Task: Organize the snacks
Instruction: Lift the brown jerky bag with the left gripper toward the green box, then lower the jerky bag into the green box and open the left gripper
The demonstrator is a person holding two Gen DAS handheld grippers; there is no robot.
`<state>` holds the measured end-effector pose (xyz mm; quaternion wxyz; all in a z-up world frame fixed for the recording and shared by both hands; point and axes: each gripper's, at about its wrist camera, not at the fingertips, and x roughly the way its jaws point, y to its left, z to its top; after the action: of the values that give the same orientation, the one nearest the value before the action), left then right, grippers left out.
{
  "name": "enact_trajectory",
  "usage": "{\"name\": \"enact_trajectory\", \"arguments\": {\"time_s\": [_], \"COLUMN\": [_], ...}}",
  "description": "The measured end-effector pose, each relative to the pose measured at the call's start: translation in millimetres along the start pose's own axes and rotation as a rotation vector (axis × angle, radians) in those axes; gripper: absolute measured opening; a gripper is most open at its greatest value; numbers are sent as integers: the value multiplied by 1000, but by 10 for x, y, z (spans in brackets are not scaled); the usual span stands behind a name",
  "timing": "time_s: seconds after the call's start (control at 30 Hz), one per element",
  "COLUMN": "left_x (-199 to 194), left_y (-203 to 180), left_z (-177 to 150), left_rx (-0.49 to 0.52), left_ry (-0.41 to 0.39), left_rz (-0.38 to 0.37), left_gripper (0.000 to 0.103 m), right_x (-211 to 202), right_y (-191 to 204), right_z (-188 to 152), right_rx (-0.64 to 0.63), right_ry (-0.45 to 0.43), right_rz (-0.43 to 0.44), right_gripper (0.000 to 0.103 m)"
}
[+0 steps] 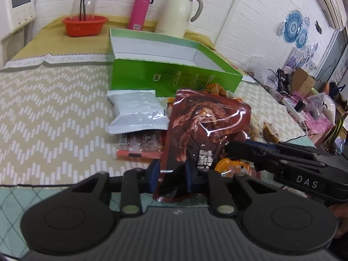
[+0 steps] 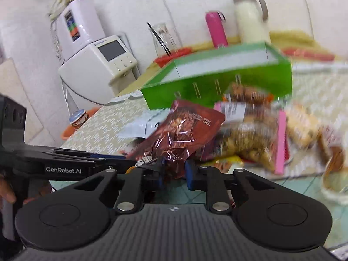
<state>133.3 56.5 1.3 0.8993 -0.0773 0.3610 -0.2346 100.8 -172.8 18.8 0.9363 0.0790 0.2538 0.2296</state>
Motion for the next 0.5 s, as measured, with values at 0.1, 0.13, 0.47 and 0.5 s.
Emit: {"name": "enact_trajectory", "arguments": {"time_s": [0.1, 0.13, 0.47, 0.5], "left_x": [-107, -126, -138, -131], "left_y": [-72, -89, -89, -92], "left_z": [68, 102, 594, 656], "left_rx": [-2, -1, -61, -59], "left_ry": [-53, -65, -147, -157], "left_rz": [-16, -17, -31, -29], "left_gripper": [10, 10, 9, 9], "right_x": [-129, -140, -69, -53], "right_y": [62, 66, -46, -60], "right_z": [136, 173, 621, 678], "right_rx": [-91, -109, -119, -119], "right_ry": [-82, -91, -180, -192], "right_rz": [-8, -12, -3, -2], "right_gripper": [15, 15, 13, 13]}}
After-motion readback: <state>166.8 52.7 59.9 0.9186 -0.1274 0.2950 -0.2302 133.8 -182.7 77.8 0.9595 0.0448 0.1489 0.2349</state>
